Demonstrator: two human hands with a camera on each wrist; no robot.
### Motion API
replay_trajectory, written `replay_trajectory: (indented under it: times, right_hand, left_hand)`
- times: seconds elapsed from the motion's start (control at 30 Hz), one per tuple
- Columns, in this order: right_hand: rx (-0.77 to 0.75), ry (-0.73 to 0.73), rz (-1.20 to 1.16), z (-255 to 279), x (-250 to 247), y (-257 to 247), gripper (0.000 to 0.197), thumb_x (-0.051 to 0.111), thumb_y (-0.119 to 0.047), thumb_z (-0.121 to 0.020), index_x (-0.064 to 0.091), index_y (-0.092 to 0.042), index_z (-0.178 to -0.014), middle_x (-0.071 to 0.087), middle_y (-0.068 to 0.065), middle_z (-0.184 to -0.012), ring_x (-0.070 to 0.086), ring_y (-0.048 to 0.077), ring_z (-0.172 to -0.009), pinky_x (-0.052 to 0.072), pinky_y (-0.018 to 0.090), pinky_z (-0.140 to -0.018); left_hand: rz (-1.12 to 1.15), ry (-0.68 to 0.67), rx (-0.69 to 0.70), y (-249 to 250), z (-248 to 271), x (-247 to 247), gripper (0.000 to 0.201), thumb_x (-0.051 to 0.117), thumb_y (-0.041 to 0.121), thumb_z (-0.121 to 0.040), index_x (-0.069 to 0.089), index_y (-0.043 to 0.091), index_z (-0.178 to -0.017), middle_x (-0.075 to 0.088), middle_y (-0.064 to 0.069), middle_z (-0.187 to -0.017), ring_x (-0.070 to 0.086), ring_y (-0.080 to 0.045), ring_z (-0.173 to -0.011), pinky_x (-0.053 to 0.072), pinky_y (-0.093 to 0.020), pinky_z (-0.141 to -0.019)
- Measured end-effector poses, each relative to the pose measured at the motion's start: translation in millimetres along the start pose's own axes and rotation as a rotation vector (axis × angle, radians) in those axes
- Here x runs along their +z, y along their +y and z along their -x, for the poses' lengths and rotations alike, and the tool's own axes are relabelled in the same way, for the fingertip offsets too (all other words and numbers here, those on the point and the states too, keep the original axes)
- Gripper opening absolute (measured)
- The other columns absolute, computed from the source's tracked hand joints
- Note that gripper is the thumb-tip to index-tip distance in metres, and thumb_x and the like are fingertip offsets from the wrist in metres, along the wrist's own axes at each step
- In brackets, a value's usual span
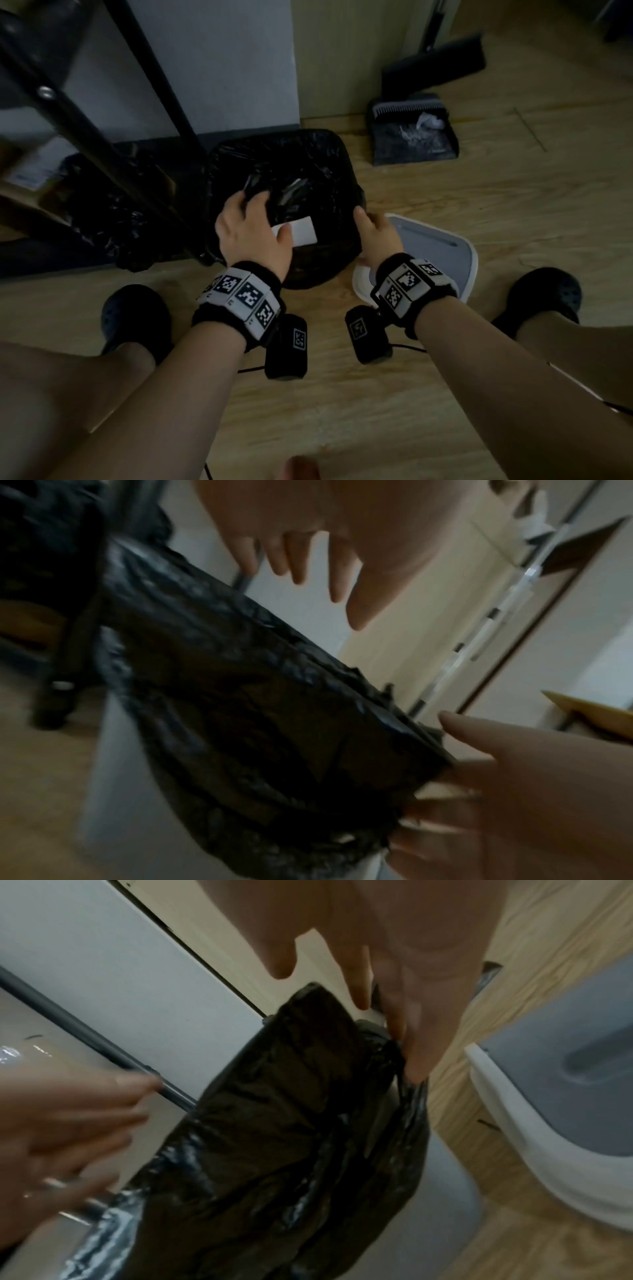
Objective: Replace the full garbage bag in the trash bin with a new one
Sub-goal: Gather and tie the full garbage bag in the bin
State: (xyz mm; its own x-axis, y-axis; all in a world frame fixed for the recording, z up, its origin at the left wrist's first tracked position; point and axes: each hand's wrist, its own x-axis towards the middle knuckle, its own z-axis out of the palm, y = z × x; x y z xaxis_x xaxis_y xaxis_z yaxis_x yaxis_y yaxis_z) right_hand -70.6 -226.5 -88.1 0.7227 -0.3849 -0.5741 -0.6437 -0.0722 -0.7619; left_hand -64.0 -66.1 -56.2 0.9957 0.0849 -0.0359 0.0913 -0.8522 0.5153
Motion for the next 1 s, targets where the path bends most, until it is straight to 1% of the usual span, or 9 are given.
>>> replay_trajectory:
  times: [0.1, 0.23, 0.3, 0.4, 0.5, 0.6, 0.8, 0.93, 1.0]
  right_hand:
    - [0.036, -0.025, -0.063, -0.2, 11.5, 2.5, 0.064, 0.054, -0.051, -0.080, 0.043, -0.015, -0.133, 0.055, 0.012, -0.129, 0.055, 0.035, -0.117, 0.048, 0.052, -0.098]
    - [0.143, 0.011, -0.099, -2.7, 14.5, 0.5, 0.056, 0.060, -0.034, -0.082, 0.046, -0.011, -0.132, 0.057, 0.013, -0.125, 0.058, 0.034, -0.111, 0.051, 0.050, -0.095]
    - [0.223, 0.016, -0.200, -2.1, 14.0, 0.1, 0.061, 0.065, -0.031, -0.079, 0.045, -0.009, -0.132, 0.057, 0.014, -0.123, 0.059, 0.034, -0.110, 0.053, 0.048, -0.092]
    - [0.247, -0.009, -0.284, 2.0, 15.4, -1.5, 0.037, 0.063, -0.021, -0.083, 0.051, -0.008, -0.117, 0.056, 0.011, -0.108, 0.063, 0.032, -0.097, 0.055, 0.038, -0.073]
    - [0.190, 0.009, -0.190, 4.1, 16.8, -2.0, 0.019, 0.060, -0.011, -0.083, 0.049, -0.009, -0.098, 0.052, 0.012, -0.099, 0.056, 0.020, -0.066, 0.051, 0.028, -0.054]
    - [0.188, -0.009, -0.081, 10.1, 11.2, -7.1, 0.007, 0.057, -0.008, -0.086, 0.052, -0.004, -0.083, 0.054, 0.011, -0.080, 0.052, 0.016, -0.063, 0.047, 0.023, -0.045]
    - [0.166, 0.050, 0.074, 35.0, -6.2, -3.4, 0.024, 0.056, -0.009, -0.087, 0.051, -0.006, -0.065, 0.048, 0.008, -0.064, 0.048, 0.021, -0.058, 0.040, 0.027, -0.047]
    - [0.098, 0.060, 0.226, 49.6, -13.0, 6.5, 0.024, 0.063, -0.015, -0.085, 0.055, -0.002, -0.066, 0.053, 0.009, -0.063, 0.055, 0.026, -0.066, 0.047, 0.032, -0.062]
    - [0.094, 0.039, 0.247, 55.8, -15.1, 10.0, 0.029, 0.067, -0.019, -0.084, 0.054, -0.002, -0.064, 0.055, 0.009, -0.063, 0.055, 0.023, -0.059, 0.048, 0.031, -0.055]
  left_hand:
    - [0.057, -0.032, -0.241, -15.3, -1.1, -10.2, 0.075, 0.061, 0.036, -0.084, 0.023, 0.017, -0.146, 0.013, -0.011, -0.155, 0.019, -0.036, -0.140, 0.027, -0.044, -0.114]
    - [0.039, -0.035, -0.307, -29.6, -5.4, -20.4, 0.084, 0.064, 0.034, -0.083, 0.015, 0.017, -0.148, 0.012, -0.012, -0.156, 0.022, -0.036, -0.141, 0.029, -0.046, -0.113]
    - [0.160, -0.124, -0.360, -36.0, -8.9, -27.2, 0.084, 0.063, 0.029, -0.086, 0.010, 0.017, -0.150, 0.015, -0.013, -0.156, 0.029, -0.036, -0.138, 0.034, -0.045, -0.109]
    - [0.255, -0.247, -0.406, -47.4, -12.4, -31.8, 0.081, 0.058, 0.024, -0.090, 0.007, 0.010, -0.151, 0.028, -0.016, -0.153, 0.038, -0.035, -0.135, 0.040, -0.041, -0.103]
    - [0.189, -0.274, -0.355, -55.0, -12.4, -34.6, 0.069, 0.054, 0.023, -0.093, 0.017, 0.009, -0.149, 0.035, -0.015, -0.150, 0.041, -0.032, -0.134, 0.041, -0.038, -0.103]
    - [0.185, -0.257, -0.327, -61.9, -10.4, -36.1, 0.063, 0.053, 0.021, -0.093, 0.025, 0.009, -0.147, 0.042, -0.013, -0.146, 0.045, -0.030, -0.131, 0.041, -0.036, -0.103]
    - [0.073, -0.272, -0.263, -66.0, 3.3, -32.7, 0.055, 0.058, 0.025, -0.089, 0.041, 0.006, -0.138, 0.056, -0.015, -0.133, 0.056, -0.030, -0.119, 0.047, -0.034, -0.094]
    - [-0.015, -0.297, -0.266, -67.4, 12.6, -39.3, 0.048, 0.063, 0.024, -0.084, 0.050, 0.001, -0.125, 0.062, -0.016, -0.120, 0.061, -0.030, -0.108, 0.049, -0.031, -0.082]
    - [-0.042, -0.302, -0.282, -69.4, 18.6, -43.1, 0.051, 0.064, 0.024, -0.083, 0.050, 0.000, -0.125, 0.061, -0.016, -0.120, 0.060, -0.030, -0.109, 0.046, -0.029, -0.077]
